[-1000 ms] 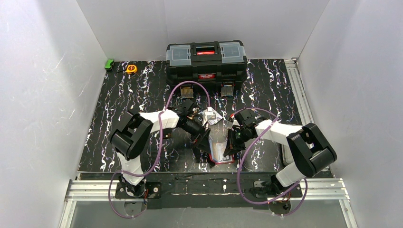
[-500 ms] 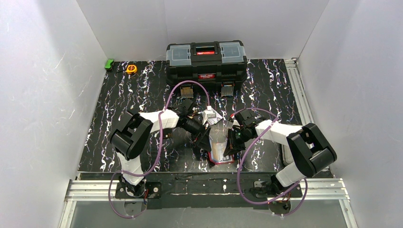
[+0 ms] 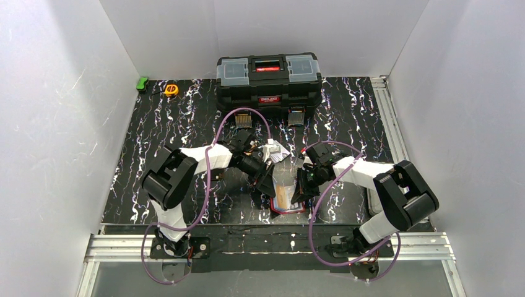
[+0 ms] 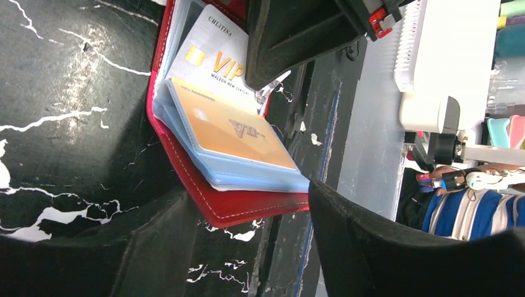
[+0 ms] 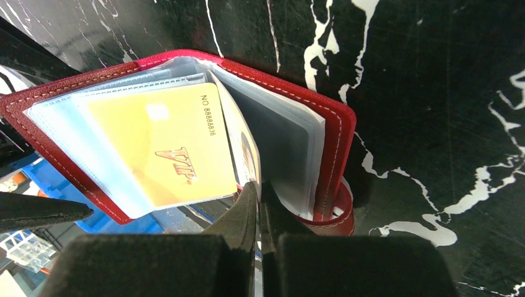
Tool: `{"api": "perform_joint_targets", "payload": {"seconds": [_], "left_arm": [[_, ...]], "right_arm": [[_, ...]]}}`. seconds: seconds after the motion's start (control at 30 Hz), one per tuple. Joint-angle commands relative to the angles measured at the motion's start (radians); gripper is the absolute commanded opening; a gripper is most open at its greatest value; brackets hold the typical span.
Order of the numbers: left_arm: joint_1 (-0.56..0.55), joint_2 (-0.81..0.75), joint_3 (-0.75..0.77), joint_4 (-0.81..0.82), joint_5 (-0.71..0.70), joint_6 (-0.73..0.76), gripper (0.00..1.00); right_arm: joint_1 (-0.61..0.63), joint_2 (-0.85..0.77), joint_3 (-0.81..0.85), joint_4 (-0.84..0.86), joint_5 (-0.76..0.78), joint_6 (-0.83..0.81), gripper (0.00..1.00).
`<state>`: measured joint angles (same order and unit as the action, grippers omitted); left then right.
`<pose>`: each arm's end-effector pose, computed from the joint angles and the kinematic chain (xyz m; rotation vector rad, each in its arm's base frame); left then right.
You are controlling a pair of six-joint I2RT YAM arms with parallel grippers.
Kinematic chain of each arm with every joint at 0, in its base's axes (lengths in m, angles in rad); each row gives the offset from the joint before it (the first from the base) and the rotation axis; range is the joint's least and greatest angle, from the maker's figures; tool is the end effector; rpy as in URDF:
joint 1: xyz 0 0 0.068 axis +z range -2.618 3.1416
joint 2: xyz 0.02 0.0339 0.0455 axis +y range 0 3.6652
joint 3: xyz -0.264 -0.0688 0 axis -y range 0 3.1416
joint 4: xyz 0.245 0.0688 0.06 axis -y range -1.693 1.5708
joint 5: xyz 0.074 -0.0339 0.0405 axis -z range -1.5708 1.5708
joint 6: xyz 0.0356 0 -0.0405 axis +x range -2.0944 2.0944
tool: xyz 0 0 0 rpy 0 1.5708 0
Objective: Put the credit cards into the card holder
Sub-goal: Insert the credit card into the card holder.
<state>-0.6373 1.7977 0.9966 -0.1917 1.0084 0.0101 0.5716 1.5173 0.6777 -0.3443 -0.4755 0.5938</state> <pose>0.2584 -0.2288 0.1587 1.1788 2.2297 -1.5346 0.2048 0.1511 0.1370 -0.1070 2.9439 0.9126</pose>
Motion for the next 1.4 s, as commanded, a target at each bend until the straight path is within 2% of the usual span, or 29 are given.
{"api": "perform_joint_targets", "payload": {"seconds": [0.0,0.07,0.17,0.5,0.53,0.63,0.93,1.1,1.27,1.37], "left_arm": [[-0.002,-0.053,-0.017,-0.034,-0.021,-0.033,0.54],[-0.002,-0.053,-0.015,-0.047,-0.043,-0.025,0.48],[-0.001,-0.053,-0.019,-0.039,-0.056,-0.033,0.43],[-0.004,-0.042,-0.032,-0.002,-0.086,-0.043,0.33],[-0.005,-0.041,-0.033,-0.002,-0.092,-0.041,0.3],[-0.007,-0.039,-0.032,-0.007,-0.135,-0.048,0.0],[-0.006,-0.05,0.014,-0.081,-0.186,-0.038,0.0],[-0.007,-0.07,0.039,-0.147,-0.289,-0.029,0.0],[-0.006,-0.088,0.095,-0.223,-0.371,-0.069,0.0],[-0.007,-0.096,0.149,-0.283,-0.392,-0.098,0.0]], "right_arm": [[0.01,0.03,-0.036,-0.038,0.146,-0.016,0.01],[0.01,0.032,-0.033,-0.039,0.145,-0.016,0.01],[0.01,0.038,-0.033,-0.036,0.142,-0.016,0.01],[0.01,0.038,-0.035,-0.026,0.137,-0.015,0.01],[0.01,0.038,-0.035,-0.024,0.137,-0.015,0.01],[0.01,0.034,-0.029,-0.024,0.136,-0.017,0.01],[-0.039,-0.101,0.047,-0.163,0.23,-0.072,0.01],[-0.088,-0.219,0.126,-0.299,0.371,-0.134,0.01],[-0.083,-0.28,0.206,-0.301,0.278,-0.133,0.01],[-0.013,-0.255,0.241,-0.294,0.28,-0.119,0.01]]}}
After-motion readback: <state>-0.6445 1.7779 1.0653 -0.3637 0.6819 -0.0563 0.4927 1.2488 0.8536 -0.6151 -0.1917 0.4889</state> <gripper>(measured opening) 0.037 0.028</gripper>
